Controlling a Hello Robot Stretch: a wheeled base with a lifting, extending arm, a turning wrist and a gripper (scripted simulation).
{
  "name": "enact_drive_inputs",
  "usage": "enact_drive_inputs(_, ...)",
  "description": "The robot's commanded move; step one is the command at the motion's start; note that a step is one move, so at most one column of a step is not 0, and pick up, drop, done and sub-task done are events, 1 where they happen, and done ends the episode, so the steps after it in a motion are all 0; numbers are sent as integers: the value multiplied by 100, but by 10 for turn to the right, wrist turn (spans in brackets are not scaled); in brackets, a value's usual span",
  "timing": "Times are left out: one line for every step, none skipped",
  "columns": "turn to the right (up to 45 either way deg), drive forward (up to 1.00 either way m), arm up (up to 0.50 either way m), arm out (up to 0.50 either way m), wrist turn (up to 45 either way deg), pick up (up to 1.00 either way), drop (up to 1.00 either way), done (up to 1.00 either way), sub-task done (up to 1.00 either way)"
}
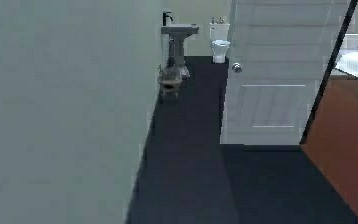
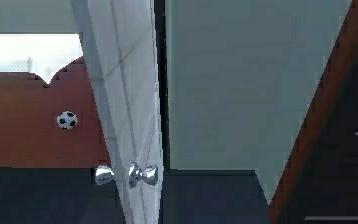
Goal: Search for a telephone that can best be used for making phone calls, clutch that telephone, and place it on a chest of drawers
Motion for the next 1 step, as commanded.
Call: enact_drive_inputs(0,30,0,0,0,0,0,0,0)
